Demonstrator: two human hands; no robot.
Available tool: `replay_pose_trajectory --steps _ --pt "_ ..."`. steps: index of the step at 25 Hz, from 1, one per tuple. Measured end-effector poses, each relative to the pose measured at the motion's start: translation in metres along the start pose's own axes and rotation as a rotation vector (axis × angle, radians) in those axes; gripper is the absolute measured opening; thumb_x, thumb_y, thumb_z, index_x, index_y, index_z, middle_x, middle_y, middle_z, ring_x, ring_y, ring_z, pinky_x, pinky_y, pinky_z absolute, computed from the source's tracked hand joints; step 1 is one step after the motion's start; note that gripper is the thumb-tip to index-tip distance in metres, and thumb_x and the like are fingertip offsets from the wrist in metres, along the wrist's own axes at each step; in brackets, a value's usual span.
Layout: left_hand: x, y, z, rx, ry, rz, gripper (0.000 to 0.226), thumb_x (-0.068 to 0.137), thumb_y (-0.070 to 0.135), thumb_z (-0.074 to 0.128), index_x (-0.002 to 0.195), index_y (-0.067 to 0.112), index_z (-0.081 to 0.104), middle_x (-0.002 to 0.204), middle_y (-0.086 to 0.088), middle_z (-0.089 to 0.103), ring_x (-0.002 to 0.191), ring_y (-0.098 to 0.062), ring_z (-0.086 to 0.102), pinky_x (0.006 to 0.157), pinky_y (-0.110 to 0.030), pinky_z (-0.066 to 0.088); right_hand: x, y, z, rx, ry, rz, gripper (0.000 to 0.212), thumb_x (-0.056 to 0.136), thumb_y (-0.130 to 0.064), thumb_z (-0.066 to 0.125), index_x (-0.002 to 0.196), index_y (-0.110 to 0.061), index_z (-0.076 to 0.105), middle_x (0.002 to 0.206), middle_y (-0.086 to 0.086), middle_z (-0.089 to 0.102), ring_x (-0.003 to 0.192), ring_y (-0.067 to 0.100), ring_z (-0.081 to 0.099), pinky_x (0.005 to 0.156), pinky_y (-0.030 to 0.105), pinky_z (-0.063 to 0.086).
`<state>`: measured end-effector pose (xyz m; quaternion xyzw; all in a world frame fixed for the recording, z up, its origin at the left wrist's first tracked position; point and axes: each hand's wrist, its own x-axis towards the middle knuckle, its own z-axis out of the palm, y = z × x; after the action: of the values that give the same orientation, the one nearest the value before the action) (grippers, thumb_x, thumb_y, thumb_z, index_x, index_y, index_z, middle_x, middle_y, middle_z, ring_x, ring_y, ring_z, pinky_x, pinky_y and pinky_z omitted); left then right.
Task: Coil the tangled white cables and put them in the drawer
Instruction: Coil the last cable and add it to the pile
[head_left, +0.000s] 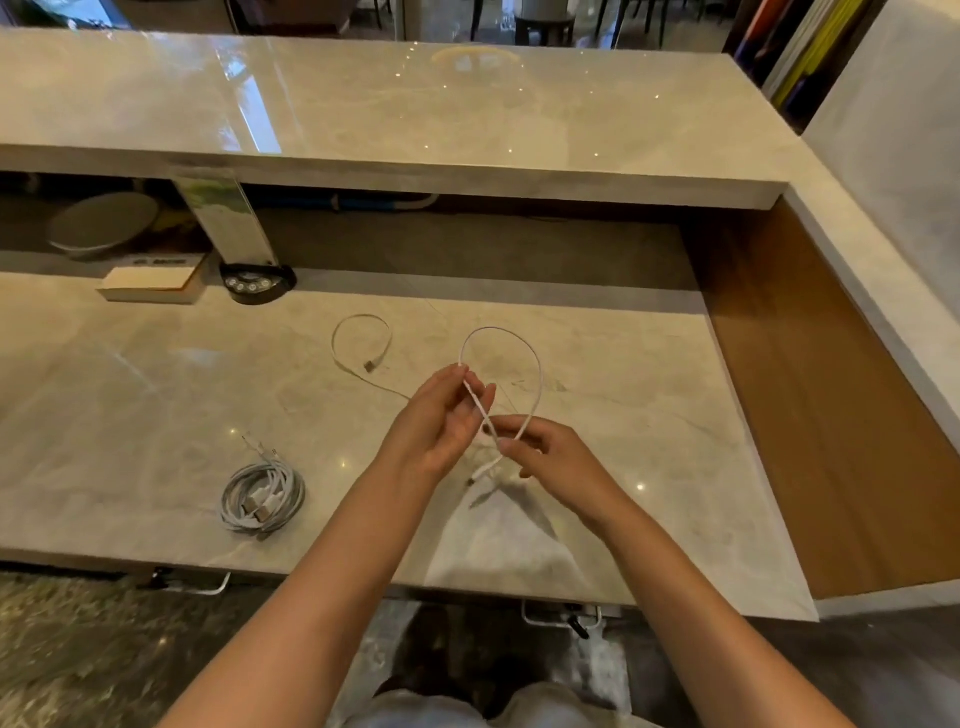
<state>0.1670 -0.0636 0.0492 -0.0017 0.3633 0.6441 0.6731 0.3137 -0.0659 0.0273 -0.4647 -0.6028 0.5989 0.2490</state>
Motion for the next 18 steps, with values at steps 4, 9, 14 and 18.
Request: replay_pose_trajectory --steps 4,9,14,18 --pt "0.025 0.031 -0.004 0.224 -0.048 0.069 0.018 0.097 0.007 0.043 0.086 0.003 0.056 0.078 -0.009 0.063 0.067 -0.009 0.069 0.065 -0.022 0.057 0.022 -0.017 0.014 0.054 -0.042 -0.046 0.013 0.09 -0.004 0.055 0.089 -0.002 0.068 0.074 0.004 0.068 0.055 0.005 0.056 0.055 0.018 0.046" --pt "0.047 0.052 -0.035 1.337 -0.4 0.027 0.028 0.098 0.022 0.038 0.113 0.034 0.058 0.103 0.019 0.067 0.098 0.009 0.059 0.088 -0.013 0.04 0.062 -0.049 -0.007 0.498 0.174 -0.071 0.022 0.093 -0.002 0.045 0.077 -0.004 0.059 0.06 0.002 0.066 0.046 0.008 0.053 0.046 0.016 0.045" --pt "0.077 0.089 -0.055 1.863 -0.619 0.172 0.015 0.09 0.016 0.056 0.096 0.015 0.07 0.089 0.004 0.069 0.076 0.006 0.061 0.076 -0.013 0.047 0.084 -0.066 -0.033 0.663 0.427 -0.102 0.021 0.095 -0.008 0.046 0.081 -0.004 0.061 0.058 0.002 0.065 0.049 0.005 0.054 0.047 0.012 0.048" --pt "0.097 0.14 -0.084 1.888 -0.349 0.325 0.011 0.087 0.015 0.063 0.087 0.013 0.074 0.082 0.003 0.069 0.074 -0.001 0.062 0.075 -0.026 0.049 0.092 -0.053 -0.054 0.825 0.698 -0.019 0.016 0.093 -0.007 0.051 0.083 -0.003 0.063 0.066 0.006 0.059 0.052 0.006 0.053 0.047 0.013 0.046"
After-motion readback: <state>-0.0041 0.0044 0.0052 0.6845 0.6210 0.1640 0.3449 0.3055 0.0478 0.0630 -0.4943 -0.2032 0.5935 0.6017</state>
